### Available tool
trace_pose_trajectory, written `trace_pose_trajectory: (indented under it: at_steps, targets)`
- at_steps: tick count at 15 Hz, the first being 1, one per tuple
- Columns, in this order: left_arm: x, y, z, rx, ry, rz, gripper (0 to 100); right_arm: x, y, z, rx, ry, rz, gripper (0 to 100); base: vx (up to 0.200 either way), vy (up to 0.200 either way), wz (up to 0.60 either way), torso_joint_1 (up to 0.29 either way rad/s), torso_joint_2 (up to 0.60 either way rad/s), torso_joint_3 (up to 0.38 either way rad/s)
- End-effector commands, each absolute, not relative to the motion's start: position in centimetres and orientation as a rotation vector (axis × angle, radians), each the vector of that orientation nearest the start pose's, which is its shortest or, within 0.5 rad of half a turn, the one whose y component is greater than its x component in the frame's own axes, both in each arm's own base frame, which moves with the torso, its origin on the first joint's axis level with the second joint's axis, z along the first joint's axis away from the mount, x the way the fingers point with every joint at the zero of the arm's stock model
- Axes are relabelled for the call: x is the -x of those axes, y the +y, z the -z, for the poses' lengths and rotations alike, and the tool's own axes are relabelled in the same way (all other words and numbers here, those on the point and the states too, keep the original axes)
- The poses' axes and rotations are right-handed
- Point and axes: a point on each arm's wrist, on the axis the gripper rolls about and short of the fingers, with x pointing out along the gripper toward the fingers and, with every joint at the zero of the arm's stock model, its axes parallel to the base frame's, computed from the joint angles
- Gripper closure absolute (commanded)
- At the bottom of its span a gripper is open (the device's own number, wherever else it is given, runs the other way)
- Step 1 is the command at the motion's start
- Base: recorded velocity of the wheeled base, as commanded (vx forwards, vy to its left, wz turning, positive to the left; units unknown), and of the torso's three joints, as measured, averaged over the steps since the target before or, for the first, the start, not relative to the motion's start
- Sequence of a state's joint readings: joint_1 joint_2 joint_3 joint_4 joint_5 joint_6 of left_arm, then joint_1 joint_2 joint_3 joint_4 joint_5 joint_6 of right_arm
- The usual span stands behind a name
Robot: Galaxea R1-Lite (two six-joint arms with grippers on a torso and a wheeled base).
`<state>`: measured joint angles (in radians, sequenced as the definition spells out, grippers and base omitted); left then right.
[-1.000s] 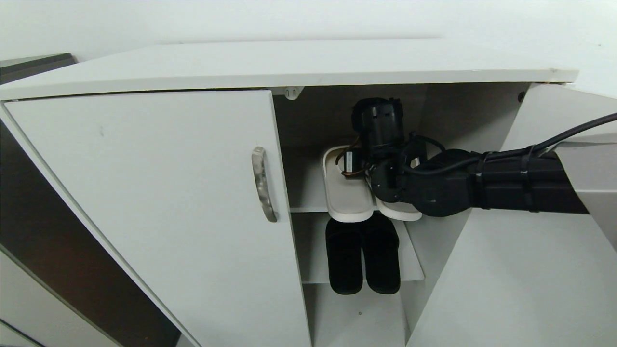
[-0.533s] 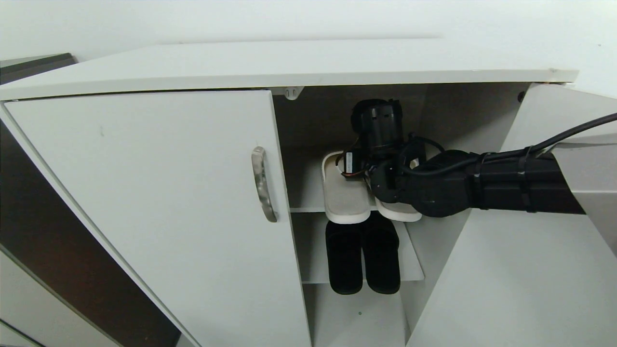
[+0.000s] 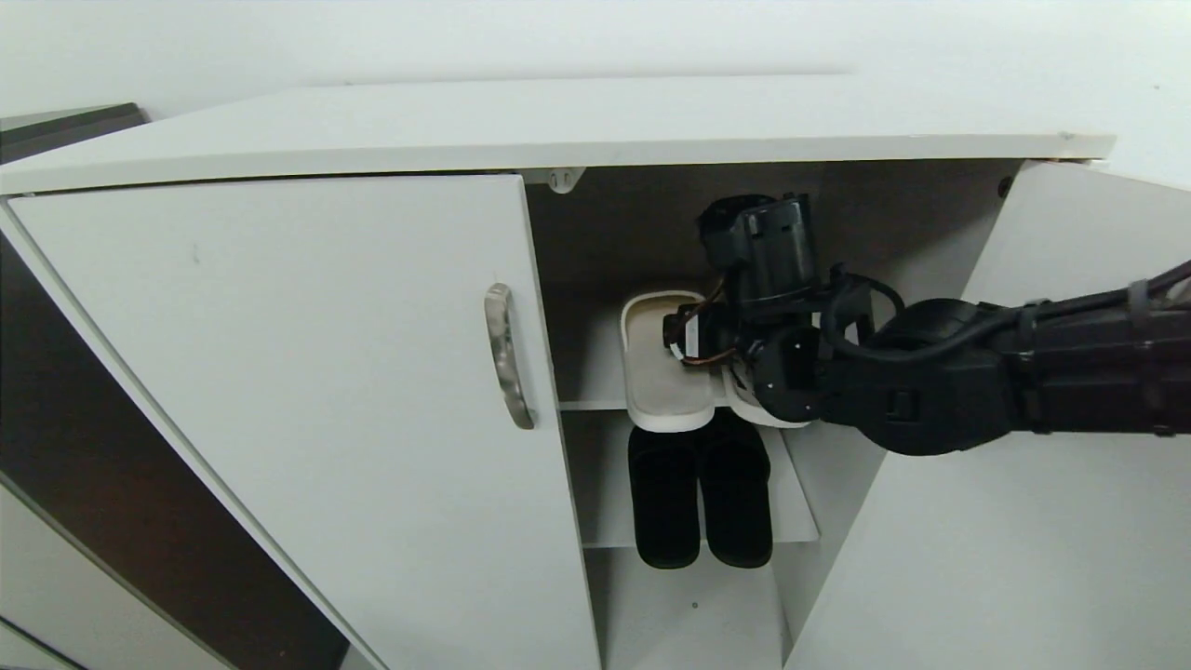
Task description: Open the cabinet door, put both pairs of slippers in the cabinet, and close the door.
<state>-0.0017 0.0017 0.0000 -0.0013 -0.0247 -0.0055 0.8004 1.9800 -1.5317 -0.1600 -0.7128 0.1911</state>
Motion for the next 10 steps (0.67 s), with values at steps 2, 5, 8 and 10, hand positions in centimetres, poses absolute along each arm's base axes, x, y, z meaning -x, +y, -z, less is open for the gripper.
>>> trace_pose_trajectory:
  at_steps: [2,5,8,10]
  targets:
    - [2.3,-0.1,-7.6,0.006,0.0,0.026,100,-23.6,26.6,-25.5,-0.02,0.178,-0.155,0,0.0,0.0,0.0,0.0,0.0,0.0]
    - [2.3,-0.1,-7.6,0.005,0.0,0.026,100,-20.5,25.3,-24.4,-0.022,0.176,-0.205,100,0.0,0.0,0.0,0.0,0.0,0.0]
    - [2.3,-0.1,-7.6,0.005,0.0,0.026,100,-20.0,24.8,-23.8,-0.041,0.156,-0.208,100,0.0,0.0,0.0,0.0,0.0,0.0]
    - [2.3,-0.1,-7.6,0.006,0.0,0.026,100,-19.9,25.0,-23.3,-0.03,0.165,-0.216,100,0.0,0.0,0.0,0.0,0.0,0.0]
